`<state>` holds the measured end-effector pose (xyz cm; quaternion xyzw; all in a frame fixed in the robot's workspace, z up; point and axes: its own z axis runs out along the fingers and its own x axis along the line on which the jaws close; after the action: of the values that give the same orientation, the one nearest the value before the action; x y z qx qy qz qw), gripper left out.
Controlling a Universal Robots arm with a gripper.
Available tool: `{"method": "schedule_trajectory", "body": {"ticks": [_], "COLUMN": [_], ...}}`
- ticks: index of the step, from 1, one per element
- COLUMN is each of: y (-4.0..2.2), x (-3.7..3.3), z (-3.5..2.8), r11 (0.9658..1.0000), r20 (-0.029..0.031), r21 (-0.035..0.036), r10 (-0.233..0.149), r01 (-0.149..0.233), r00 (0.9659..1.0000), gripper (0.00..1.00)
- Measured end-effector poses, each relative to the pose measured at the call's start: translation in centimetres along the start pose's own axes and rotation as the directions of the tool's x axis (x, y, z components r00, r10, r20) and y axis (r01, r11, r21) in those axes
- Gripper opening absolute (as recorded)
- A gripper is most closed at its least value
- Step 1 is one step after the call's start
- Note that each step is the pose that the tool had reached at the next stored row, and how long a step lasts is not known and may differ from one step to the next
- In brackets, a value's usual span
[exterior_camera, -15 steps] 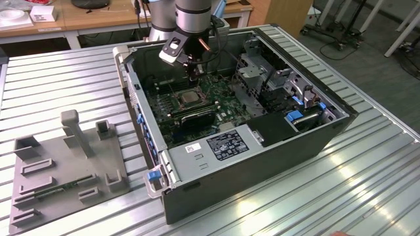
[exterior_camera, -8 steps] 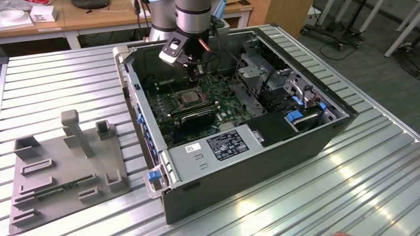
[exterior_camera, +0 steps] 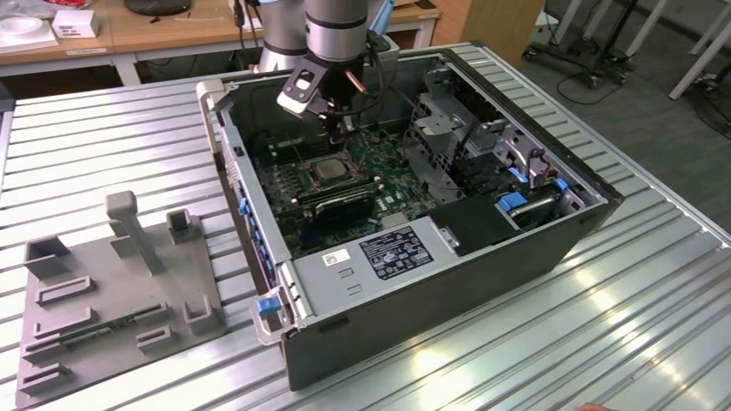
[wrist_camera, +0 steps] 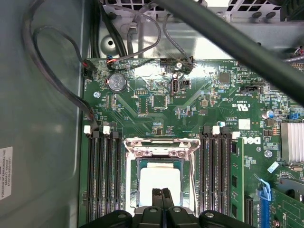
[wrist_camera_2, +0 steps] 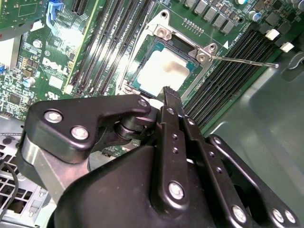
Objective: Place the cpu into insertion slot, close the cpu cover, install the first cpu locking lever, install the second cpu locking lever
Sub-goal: 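Place the cpu into insertion slot, then close the cpu cover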
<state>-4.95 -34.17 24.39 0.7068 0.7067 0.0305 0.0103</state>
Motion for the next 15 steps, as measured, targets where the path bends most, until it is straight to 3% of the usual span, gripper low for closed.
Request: {"method": "schedule_trajectory", "body": {"ticks": [15], "y": [0.00], "x": [-0.09], "z": [0.00], "r11": [1.0000], "r20": [0.0005], "r21": [0.0000], "r10": [0.000], "r01": [0.000], "r00": [1.0000], "gripper": [0.11]}}
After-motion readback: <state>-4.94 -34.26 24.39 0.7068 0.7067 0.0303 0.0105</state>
